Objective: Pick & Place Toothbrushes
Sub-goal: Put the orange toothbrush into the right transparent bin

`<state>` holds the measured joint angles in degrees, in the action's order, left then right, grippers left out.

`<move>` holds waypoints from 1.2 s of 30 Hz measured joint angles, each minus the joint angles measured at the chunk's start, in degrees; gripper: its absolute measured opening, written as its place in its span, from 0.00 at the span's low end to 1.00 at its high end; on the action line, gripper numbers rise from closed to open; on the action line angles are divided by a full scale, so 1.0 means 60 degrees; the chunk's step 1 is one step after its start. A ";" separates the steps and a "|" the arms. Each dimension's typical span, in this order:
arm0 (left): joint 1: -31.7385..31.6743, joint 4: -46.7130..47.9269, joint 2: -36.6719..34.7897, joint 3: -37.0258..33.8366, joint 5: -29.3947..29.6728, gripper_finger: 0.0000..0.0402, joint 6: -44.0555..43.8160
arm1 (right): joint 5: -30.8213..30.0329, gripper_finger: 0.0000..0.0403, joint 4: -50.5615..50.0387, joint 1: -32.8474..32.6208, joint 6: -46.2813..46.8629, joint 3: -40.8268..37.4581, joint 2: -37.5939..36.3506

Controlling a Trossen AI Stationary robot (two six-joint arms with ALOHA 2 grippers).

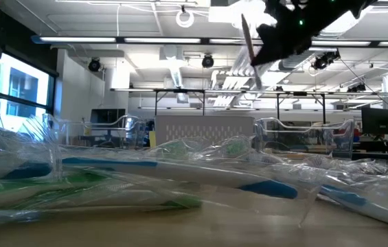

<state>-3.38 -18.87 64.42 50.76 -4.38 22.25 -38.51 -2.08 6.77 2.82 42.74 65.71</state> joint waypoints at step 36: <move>0.0000 0.0676 -0.0106 -0.0011 -0.0007 0.40 -0.0002 | 0.1382 0.02 -0.4465 0.5115 0.0697 -0.0007 0.0817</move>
<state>-3.38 -14.81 63.79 50.70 -4.43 22.24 -30.22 -28.87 37.47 7.00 42.70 70.61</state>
